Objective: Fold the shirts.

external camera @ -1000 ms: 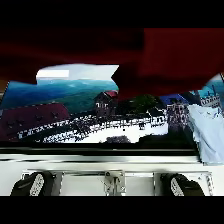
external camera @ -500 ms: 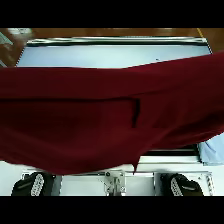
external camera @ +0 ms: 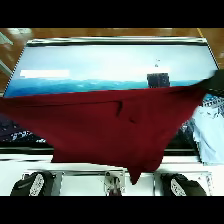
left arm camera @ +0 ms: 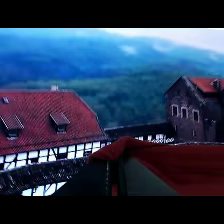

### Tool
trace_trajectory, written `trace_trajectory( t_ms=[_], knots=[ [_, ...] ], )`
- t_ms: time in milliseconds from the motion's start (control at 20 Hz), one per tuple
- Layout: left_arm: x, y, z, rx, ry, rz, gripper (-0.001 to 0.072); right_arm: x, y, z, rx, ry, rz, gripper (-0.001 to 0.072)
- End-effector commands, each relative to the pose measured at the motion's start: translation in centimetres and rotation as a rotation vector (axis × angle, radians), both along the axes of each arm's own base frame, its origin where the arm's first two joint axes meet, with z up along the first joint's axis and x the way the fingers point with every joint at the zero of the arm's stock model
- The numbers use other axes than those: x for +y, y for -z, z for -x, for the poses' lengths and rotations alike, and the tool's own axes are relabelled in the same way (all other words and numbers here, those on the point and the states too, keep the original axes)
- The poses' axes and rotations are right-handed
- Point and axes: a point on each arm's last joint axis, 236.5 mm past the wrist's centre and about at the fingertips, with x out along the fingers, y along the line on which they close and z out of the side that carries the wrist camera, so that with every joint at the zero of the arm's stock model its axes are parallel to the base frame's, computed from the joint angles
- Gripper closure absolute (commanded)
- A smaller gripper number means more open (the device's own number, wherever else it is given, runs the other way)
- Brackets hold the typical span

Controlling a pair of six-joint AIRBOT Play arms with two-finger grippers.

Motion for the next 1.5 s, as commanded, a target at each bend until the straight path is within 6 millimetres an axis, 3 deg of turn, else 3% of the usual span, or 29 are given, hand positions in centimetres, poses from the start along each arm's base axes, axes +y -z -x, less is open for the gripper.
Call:
trace_trajectory(
  t_ms=[0,150,250,400,550,800,1000,1200,1350,1450],
  knots=[
    [2.5,7.7,-5.6,0.115,-0.047,0.082,0.0672,1.7,10.1,-8.5,0.072,-0.016,-0.013,0.0643],
    [2.9,12.6,-11.6,0.153,-0.050,0.222,0.0671,1.6,15.4,-17.0,-0.013,0.060,-0.040,0.0643],
    [2.3,15.7,-15.3,0.149,-0.025,0.314,0.0671,1.1,17.8,-20.9,-0.071,0.119,-0.063,0.0643],
    [1.6,20.1,-19.3,0.140,-0.011,0.361,0.0670,0.6,21.0,-23.9,-0.100,0.172,-0.086,0.0643],
    [1.4,23.6,-21.4,0.133,0.010,0.288,0.0670,1.2,24.3,-24.9,-0.056,0.201,-0.139,0.0643],
    [1.4,27.2,-23.6,0.125,-0.021,0.239,0.0670,1.9,29.3,-24.4,0.061,0.218,-0.177,0.0643],
    [1.5,29.4,-23.7,0.159,-0.033,0.244,0.0670,2.6,30.9,-22.3,0.170,0.193,-0.179,0.0643],
    [1.0,29.4,-23.0,0.199,0.022,0.226,0.0670,3.2,32.6,-16.9,0.411,0.145,-0.170,0.0643],
    [0.2,30.5,-20.2,0.335,0.129,0.177,0.0671,0.9,34.2,-11.9,0.611,0.129,-0.026,0.0643],
    [-0.1,31.5,-18.1,0.431,0.163,0.166,0.0671,-0.4,34.5,-10.9,0.647,0.143,0.029,0.0643]
  ],
)
